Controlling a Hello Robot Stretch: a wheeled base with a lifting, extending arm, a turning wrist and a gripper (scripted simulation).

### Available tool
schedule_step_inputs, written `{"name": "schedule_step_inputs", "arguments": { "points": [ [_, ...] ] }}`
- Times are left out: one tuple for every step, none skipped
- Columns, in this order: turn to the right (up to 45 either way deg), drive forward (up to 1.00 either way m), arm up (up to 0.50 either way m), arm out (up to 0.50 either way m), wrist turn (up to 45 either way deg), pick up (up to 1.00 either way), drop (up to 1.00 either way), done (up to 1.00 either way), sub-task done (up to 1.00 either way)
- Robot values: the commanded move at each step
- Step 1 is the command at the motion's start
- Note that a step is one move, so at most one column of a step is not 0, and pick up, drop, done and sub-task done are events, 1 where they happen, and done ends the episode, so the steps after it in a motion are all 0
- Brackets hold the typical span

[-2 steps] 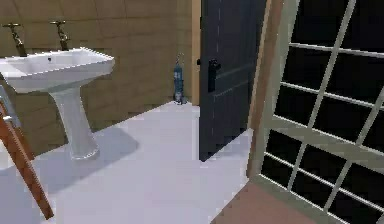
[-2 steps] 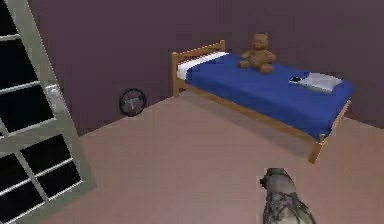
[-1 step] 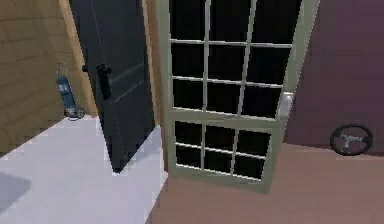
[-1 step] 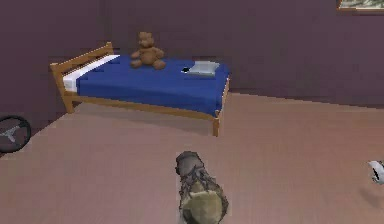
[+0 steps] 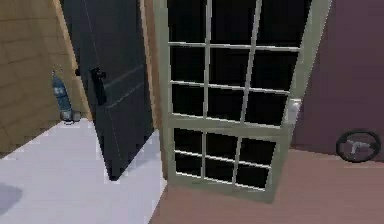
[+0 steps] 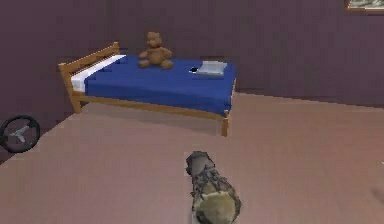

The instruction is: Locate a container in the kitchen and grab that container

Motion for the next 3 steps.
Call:
{"name": "schedule_step_inputs", "arguments": {
  "points": [
    [-45.0,0.00,0.00,0.00,0.0,0.00,0.00,0.00,0.00],
    [-39.0,0.00,0.00,0.00,0.0,0.00,0.00,0.00,0.00],
    [0.0,0.75,0.00,0.00,0.0,0.00,0.00,0.00,0.00]
  ]
}}
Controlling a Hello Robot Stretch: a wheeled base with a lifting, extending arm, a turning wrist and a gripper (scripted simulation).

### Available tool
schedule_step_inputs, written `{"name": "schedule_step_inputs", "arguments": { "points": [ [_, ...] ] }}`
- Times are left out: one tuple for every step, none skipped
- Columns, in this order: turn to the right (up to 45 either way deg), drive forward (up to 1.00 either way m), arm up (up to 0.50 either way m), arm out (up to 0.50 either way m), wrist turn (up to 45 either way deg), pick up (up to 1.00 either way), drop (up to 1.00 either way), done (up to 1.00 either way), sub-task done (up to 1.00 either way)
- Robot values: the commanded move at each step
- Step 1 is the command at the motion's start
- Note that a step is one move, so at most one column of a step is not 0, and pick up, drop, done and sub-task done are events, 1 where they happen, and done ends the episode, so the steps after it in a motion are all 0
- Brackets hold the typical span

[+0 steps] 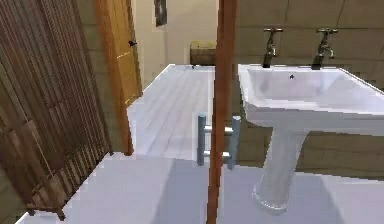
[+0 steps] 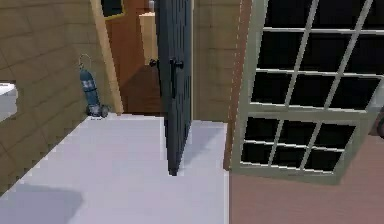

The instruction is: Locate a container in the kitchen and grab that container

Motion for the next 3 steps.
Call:
{"name": "schedule_step_inputs", "arguments": {
  "points": [
    [-33.0,0.00,0.00,0.00,0.0,0.00,0.00,0.00,0.00],
    [0.0,0.80,0.00,0.00,0.0,0.00,0.00,0.00,0.00],
    [36.0,0.00,0.00,0.00,0.0,0.00,0.00,0.00,0.00]
  ]
}}
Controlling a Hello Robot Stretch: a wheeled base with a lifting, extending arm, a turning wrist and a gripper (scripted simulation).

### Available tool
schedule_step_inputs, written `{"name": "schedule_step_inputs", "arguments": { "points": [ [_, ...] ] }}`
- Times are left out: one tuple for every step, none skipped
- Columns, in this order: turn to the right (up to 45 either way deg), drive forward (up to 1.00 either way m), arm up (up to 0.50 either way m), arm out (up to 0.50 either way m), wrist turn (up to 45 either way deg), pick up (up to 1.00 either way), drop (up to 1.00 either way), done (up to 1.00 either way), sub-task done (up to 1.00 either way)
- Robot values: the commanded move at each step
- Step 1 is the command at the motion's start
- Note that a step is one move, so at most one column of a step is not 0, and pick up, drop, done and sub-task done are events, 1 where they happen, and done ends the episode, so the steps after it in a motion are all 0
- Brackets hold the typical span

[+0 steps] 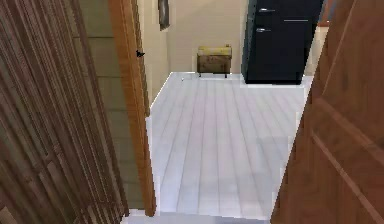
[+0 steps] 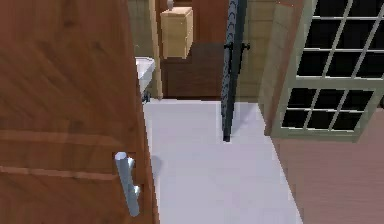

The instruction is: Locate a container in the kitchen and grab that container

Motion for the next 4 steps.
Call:
{"name": "schedule_step_inputs", "arguments": {
  "points": [
    [0.0,0.40,0.00,0.00,0.0,0.00,0.00,0.00,0.00],
    [15.0,0.00,0.00,0.00,0.0,0.00,0.00,0.00,0.00],
    [0.0,0.80,0.00,0.00,0.0,0.00,0.00,0.00,0.00],
    [42.0,0.00,0.00,0.00,0.0,0.00,0.00,0.00,0.00]
  ]
}}
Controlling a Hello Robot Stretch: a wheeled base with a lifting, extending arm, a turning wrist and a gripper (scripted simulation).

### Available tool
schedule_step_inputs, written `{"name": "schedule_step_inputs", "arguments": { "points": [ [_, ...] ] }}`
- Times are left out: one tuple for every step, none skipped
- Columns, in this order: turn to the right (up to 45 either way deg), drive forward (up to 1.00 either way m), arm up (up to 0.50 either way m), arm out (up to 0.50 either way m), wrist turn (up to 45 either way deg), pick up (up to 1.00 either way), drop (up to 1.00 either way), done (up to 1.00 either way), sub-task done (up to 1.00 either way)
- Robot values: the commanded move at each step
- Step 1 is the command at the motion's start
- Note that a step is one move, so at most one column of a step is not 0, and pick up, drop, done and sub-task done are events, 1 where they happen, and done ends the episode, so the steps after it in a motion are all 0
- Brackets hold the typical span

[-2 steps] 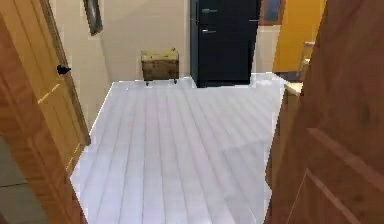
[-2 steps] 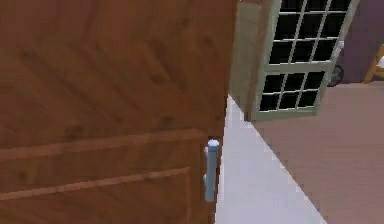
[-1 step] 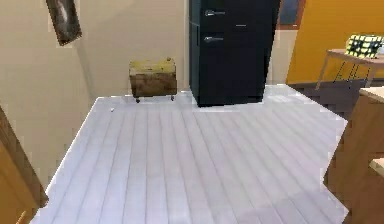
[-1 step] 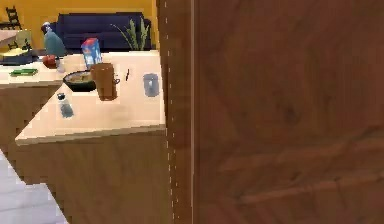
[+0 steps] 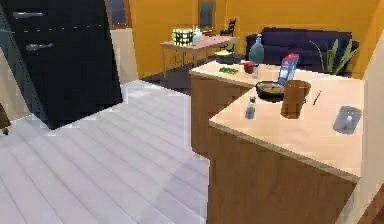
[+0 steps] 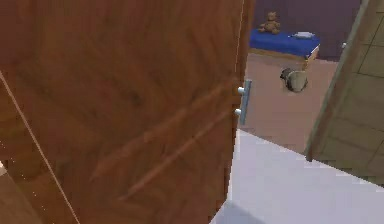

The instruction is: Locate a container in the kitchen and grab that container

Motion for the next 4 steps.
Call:
{"name": "schedule_step_inputs", "arguments": {
  "points": [
    [0.0,0.65,0.00,0.00,0.0,0.00,0.00,0.00,0.00],
    [-12.0,0.00,0.00,0.00,0.0,0.00,0.00,0.00,0.00],
    [0.0,0.00,0.50,0.00,0.0,0.00,0.00,0.00,0.00],
    [0.0,0.00,0.38,0.00,0.0,0.00,0.00,0.00,0.00]
  ]
}}
